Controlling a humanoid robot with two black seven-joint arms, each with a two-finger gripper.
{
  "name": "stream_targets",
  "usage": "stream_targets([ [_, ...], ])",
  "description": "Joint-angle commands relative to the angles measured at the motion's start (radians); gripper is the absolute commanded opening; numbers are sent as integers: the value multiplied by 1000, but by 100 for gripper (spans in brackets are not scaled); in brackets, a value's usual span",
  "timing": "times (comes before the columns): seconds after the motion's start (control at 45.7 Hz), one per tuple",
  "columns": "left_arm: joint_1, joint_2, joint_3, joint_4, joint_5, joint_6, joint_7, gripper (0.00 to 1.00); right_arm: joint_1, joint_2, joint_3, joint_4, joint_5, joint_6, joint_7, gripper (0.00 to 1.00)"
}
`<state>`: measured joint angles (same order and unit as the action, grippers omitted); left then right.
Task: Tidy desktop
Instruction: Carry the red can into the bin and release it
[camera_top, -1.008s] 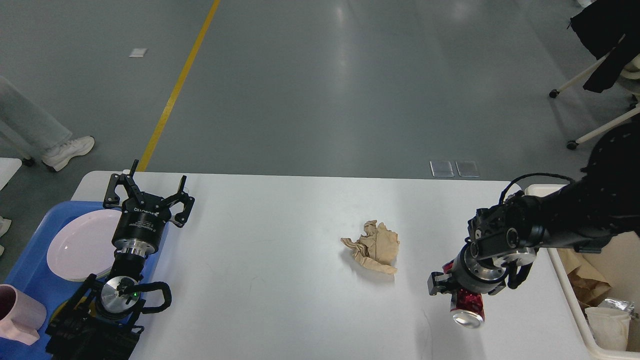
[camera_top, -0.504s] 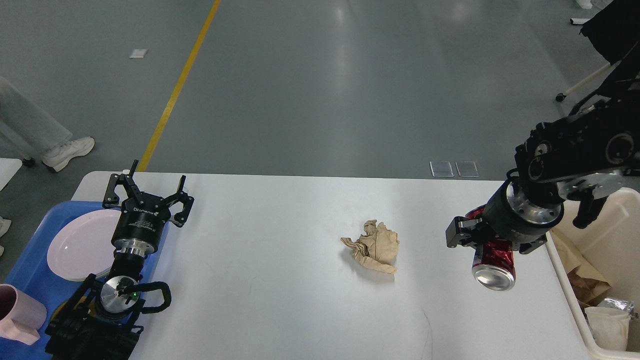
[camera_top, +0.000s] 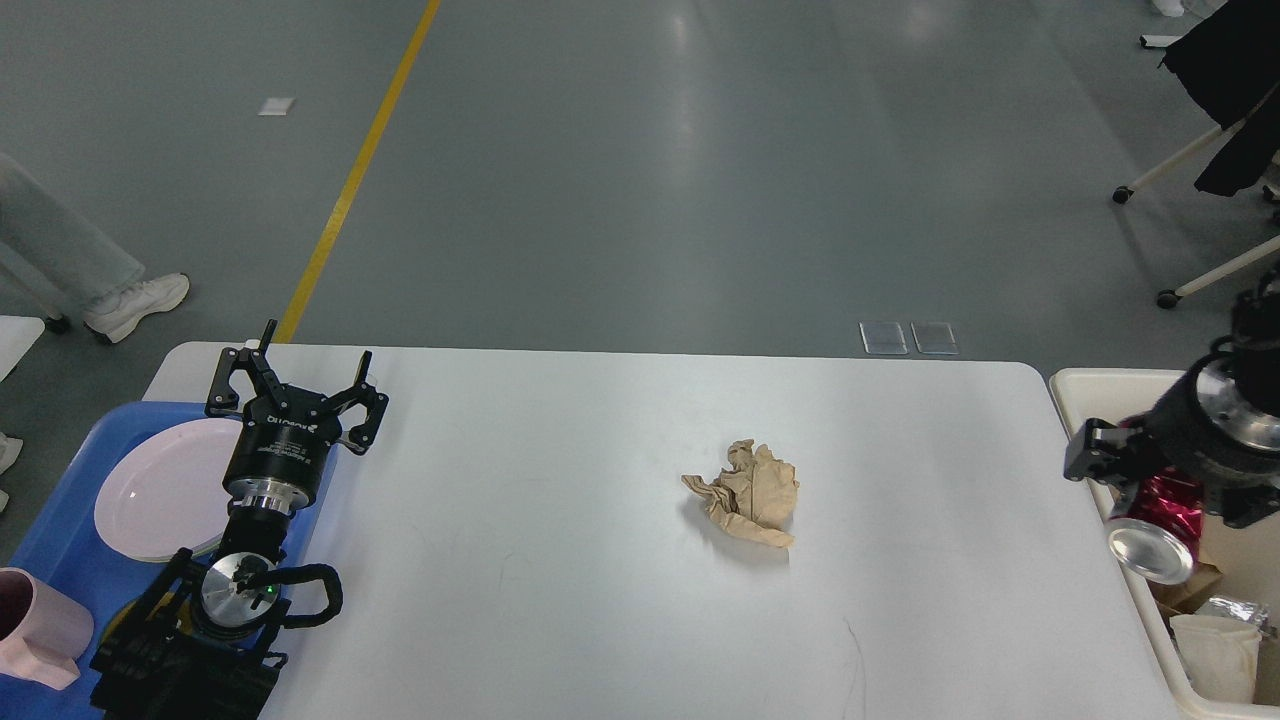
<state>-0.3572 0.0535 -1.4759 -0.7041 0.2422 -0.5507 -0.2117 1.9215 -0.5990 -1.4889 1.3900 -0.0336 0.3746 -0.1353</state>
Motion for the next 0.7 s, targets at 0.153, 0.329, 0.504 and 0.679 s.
stream_targets([
  [0.153, 0, 0, 0, 0, 0, 0, 0, 96, -602, -97, 286, -538, -51, -106, -3, 0],
  [0.329, 0, 0, 0, 0, 0, 0, 0, 97, -916, -70, 481, -814, -51, -201, -3, 0],
  [0.504, -2, 0, 0, 0, 0, 0, -1, 96, -1229, 109, 596, -1172, -48, -301, -3, 0],
  [0.679, -2, 0, 0, 0, 0, 0, -1, 97, -1417, 252, 622, -1388, -43, -434, -4, 0],
])
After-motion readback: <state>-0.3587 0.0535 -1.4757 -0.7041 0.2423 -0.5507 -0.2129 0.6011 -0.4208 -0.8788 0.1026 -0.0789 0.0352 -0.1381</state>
